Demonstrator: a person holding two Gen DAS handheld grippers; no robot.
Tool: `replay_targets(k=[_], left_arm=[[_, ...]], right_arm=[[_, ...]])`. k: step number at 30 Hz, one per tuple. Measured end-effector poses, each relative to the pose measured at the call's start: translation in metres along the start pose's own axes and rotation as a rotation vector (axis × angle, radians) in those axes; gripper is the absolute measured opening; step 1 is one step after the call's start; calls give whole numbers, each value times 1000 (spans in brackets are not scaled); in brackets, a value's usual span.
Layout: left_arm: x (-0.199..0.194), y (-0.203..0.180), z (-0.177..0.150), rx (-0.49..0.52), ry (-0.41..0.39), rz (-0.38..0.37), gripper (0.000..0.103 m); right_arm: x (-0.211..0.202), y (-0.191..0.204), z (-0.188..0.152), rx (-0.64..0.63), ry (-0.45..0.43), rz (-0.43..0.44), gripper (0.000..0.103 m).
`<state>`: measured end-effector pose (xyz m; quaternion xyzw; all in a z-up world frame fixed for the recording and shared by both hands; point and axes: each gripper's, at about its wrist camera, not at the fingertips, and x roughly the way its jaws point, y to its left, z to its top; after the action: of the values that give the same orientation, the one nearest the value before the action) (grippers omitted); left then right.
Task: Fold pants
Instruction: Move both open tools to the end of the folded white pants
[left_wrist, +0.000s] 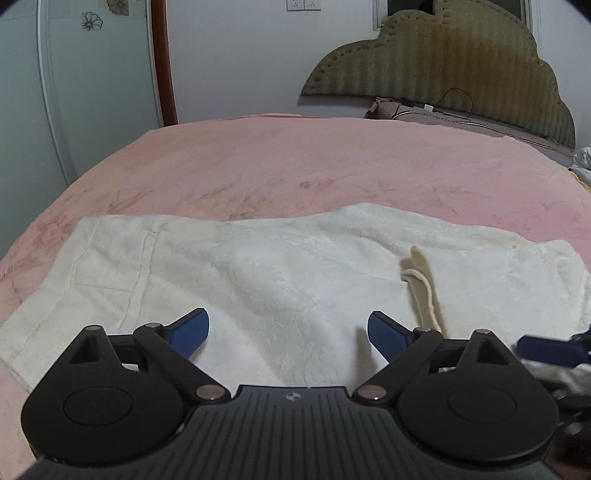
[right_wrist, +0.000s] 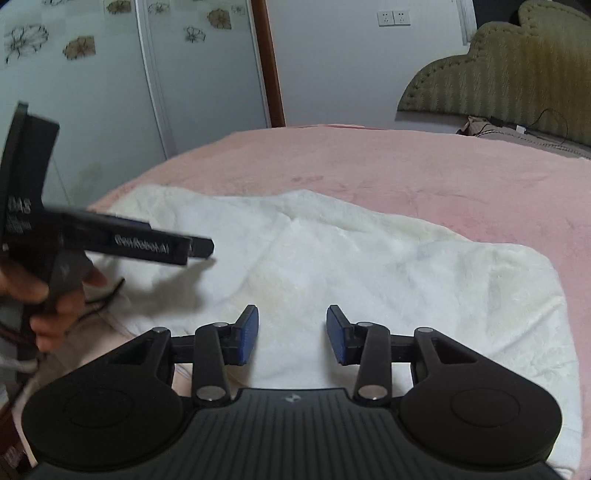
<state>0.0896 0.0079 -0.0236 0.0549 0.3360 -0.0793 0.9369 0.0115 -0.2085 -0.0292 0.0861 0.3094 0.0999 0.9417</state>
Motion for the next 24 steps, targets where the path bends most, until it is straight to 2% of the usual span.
replay_targets(k=[3, 6, 13, 16, 19, 24], left_arm=[[-4, -2, 0, 10, -3, -11, 95], [-10, -6, -1, 29, -23, -14, 95], [-22, -7, -1, 29, -36, -17, 95], [-35, 4, 1, 19, -50, -1, 96], [-51, 27, 6, 6, -37, 113, 98], [-79, 92, 2, -4, -26, 400, 99]], right_arm=[[11, 6, -3, -28, 18, -36, 43], [9, 1, -4, 6, 18, -37, 47], [5, 7, 0, -30, 28, -84, 49], [0, 14, 4, -48, 11, -79, 49], [-4, 27, 10, -66, -23, -54, 49], [1, 65, 21, -174, -43, 10, 49]])
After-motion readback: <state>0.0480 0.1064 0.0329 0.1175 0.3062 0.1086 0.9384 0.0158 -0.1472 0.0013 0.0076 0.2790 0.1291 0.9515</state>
